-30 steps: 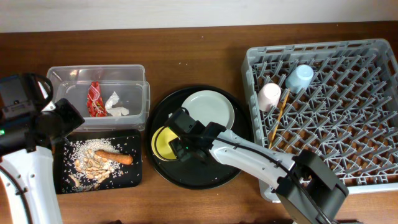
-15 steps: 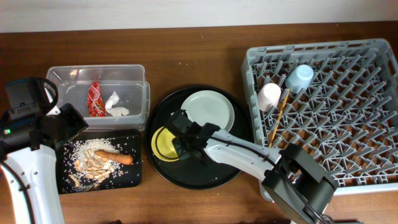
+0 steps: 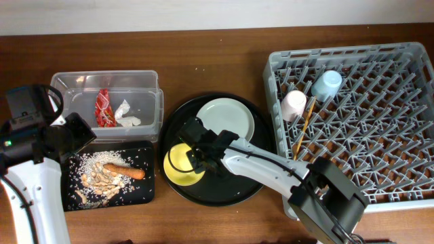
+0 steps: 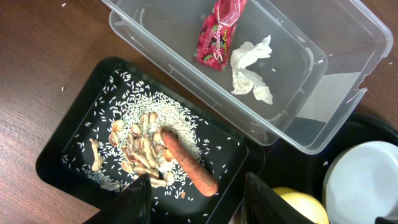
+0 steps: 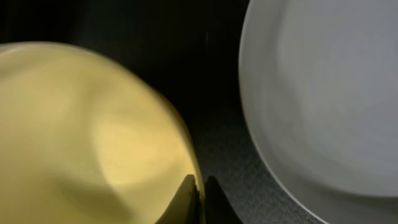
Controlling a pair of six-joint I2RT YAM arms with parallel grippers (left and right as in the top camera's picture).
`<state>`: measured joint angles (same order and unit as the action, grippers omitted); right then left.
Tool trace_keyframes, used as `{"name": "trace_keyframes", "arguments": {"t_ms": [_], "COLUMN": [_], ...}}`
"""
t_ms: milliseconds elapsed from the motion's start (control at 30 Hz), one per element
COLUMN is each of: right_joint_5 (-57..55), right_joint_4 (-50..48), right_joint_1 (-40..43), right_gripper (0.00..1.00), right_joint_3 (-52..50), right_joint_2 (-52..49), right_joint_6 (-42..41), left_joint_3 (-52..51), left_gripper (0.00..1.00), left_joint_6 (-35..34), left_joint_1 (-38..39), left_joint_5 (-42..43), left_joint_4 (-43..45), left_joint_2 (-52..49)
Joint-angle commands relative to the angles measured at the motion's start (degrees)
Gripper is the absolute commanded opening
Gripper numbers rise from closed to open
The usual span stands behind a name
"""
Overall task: Sort waste into correct bins and load items into the dishwasher rack
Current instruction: 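Move the right gripper to the yellow bowl and grasp its rim, then carry the yellow bowl to the rack's right side and release it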
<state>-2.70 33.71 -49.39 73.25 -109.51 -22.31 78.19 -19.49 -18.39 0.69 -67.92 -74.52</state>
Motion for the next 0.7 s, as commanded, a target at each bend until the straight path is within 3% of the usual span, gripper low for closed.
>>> {"name": "trace_keyframes", "arguments": {"t_ms": [0, 100, 167, 233, 367, 467, 667], "right_joint_5": [-0.57, -1.03, -1.03, -1.29, -7.45, -8.96, -2.01], "right_joint_4": [2.1, 9.31, 12.46, 18.1, 33.38, 38.8, 48.22], "right_joint_1": [0.0, 0.0, 0.02, 0.57, 6.84, 15.45, 31.5], "right_gripper": [0.04, 0.04, 0.04, 0.04, 0.04, 0.04, 0.04], "right_joint_3": [2.29, 8.87, 11.26, 13.97, 16.28, 16.33, 16.28], "right_joint_2": [1.01, 4.13, 5.2, 7.06, 12.44, 17.94, 21.07], "right_joint_6": [0.68, 1.07, 1.09, 4.2, 4.28, 4.35, 5.99], "left_joint_3": [-0.28, -0.28, -0.28, -0.28, -0.28, -0.28, -0.28], "left_gripper": [0.47, 0.53, 0.73, 0.99, 0.99, 0.99, 0.99], "left_joint_6": [-0.37, -0.37, -0.37, -0.37, -0.37, -0.37, -0.37], "left_joint_1": [0.28, 0.26, 0.26, 0.26, 0.26, 0.26, 0.26], "left_joint_5": [0.66, 0.66, 0.66, 0.66, 0.63, 0.63, 0.63], "left_joint_4": [0.13, 0.11, 0.07, -0.33, -0.31, -0.31, -0.31], "left_joint_2": [-0.04, -0.04, -0.04, -0.04, -0.04, -0.04, -0.04]}}
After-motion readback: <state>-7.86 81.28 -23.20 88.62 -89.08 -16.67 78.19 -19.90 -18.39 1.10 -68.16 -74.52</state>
